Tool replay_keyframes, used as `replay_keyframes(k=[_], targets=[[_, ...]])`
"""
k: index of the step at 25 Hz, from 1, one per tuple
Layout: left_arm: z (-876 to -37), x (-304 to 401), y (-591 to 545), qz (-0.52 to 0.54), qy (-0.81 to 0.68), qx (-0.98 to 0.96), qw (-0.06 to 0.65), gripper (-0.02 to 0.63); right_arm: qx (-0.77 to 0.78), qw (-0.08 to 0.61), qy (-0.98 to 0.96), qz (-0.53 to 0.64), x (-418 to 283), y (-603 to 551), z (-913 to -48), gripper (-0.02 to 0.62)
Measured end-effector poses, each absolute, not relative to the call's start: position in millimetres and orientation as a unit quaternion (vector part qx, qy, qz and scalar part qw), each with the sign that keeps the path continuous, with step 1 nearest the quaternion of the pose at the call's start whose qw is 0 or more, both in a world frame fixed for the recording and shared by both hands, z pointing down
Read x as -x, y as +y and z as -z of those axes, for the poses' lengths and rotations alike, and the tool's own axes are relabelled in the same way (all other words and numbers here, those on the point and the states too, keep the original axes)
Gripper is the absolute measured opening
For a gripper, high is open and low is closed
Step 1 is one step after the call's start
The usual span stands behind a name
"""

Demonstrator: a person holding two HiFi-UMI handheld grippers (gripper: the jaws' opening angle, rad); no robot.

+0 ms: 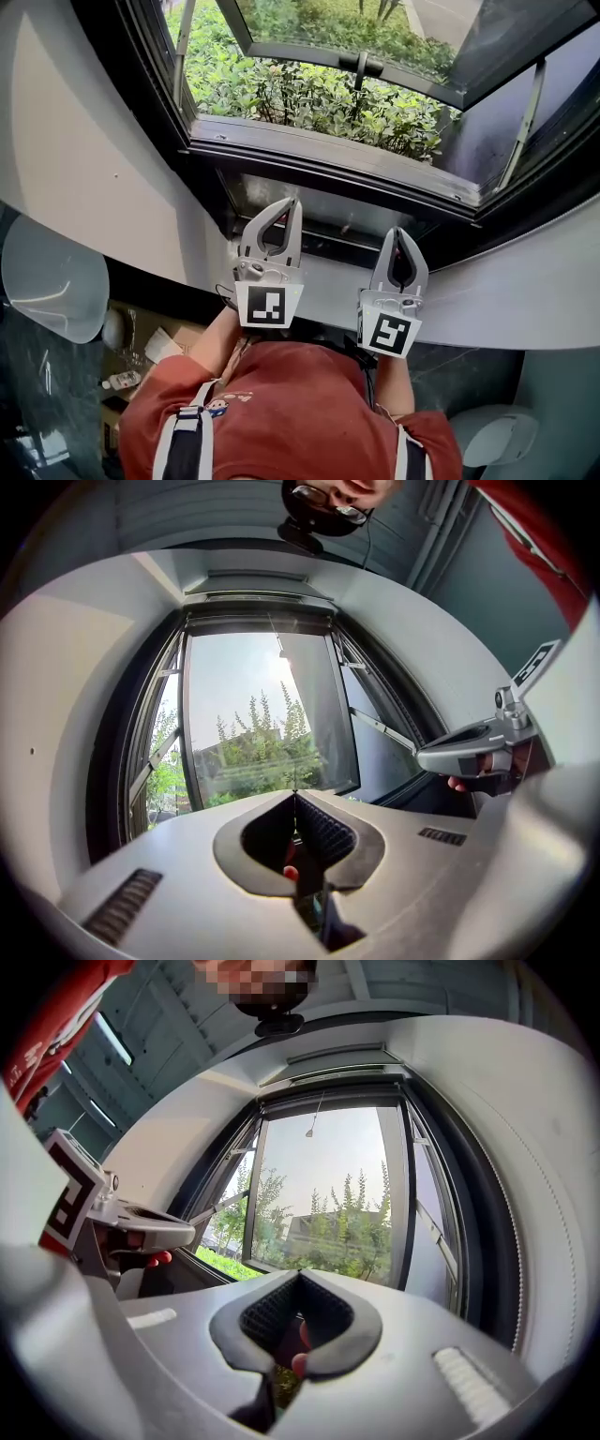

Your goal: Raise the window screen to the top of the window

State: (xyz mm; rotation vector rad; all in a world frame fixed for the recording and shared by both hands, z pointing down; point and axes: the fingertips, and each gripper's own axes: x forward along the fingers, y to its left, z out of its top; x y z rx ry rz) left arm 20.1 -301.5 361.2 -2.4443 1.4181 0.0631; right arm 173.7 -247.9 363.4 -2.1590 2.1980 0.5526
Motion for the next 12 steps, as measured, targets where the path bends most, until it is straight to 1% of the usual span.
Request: replay_keyframes(k=[12], targets=[[-372,-24,-295,-0.023,0.490,0.862,0.128,0.006,0.702,0.002,0.694,-0.162,-188,-241,-370,0.009]])
